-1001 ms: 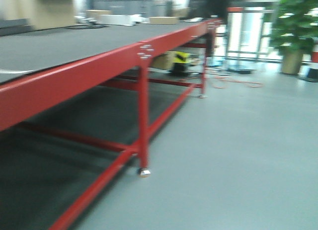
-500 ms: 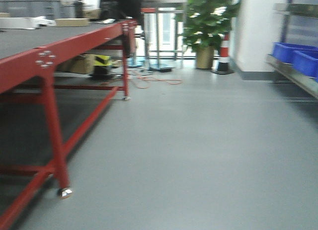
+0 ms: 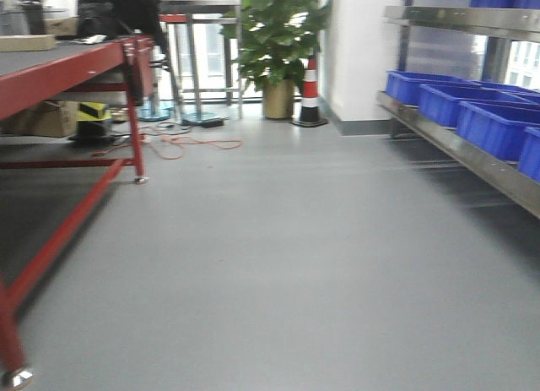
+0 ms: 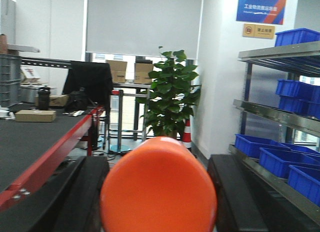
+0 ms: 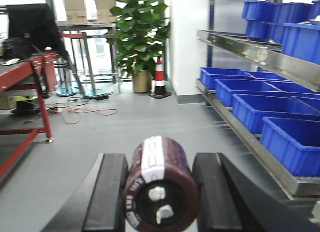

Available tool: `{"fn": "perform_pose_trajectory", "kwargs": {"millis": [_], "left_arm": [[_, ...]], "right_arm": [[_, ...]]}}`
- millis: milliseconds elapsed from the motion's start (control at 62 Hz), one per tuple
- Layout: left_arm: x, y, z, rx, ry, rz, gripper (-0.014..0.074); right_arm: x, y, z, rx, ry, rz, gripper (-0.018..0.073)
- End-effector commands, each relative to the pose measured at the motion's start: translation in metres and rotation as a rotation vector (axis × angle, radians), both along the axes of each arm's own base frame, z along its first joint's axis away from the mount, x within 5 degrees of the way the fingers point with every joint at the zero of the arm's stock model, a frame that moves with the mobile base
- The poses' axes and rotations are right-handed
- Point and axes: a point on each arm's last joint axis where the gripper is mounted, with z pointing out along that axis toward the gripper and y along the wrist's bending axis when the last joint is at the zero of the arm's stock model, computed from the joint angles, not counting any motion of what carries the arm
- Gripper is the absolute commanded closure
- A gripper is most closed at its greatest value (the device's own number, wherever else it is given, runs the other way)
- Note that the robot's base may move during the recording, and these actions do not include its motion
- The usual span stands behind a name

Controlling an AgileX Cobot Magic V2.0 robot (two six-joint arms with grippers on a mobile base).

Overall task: Place cylindrical capacitor in blue bin on shelf
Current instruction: 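Drive the base to the shelf of blue bins holding both objects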

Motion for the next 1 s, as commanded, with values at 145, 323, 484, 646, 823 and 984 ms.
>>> {"fn": "perform_pose_trajectory", "kwargs": {"millis": [145,323,484,646,823,984], "left_arm": [[-0.0015,0.0000,0.0023,-0.001,-0.023,-0.003,0.0707],[-0.0015,0.0000,0.0023,-0.001,-0.023,-0.003,0.0707],[-0.0015,0.0000,0.0023,-0.001,-0.023,-0.003,0.0707],[-0.0015,0.0000,0.0023,-0.001,-0.023,-0.003,0.0707],[-0.0015,0.0000,0.0023,-0.001,-0.023,-0.003,0.0707],[-0.0015,0.0000,0.0023,-0.001,-0.023,-0.003,0.0707]], "right_arm": [[-0.0012,-0.0005,0.0022,-0.008,-0.028,-0.006,0.0722],[-0.0012,-0.0005,0.0022,-0.008,-0.028,-0.006,0.0722],[-0.0012,-0.0005,0.0022,-0.008,-0.028,-0.006,0.0722],[-0.0012,-0.0005,0.0022,-0.008,-0.028,-0.006,0.0722],[-0.0012,-0.0005,0.0022,-0.008,-0.028,-0.006,0.0722],[-0.0012,-0.0005,0.0022,-0.008,-0.028,-0.006,0.0722]]}}
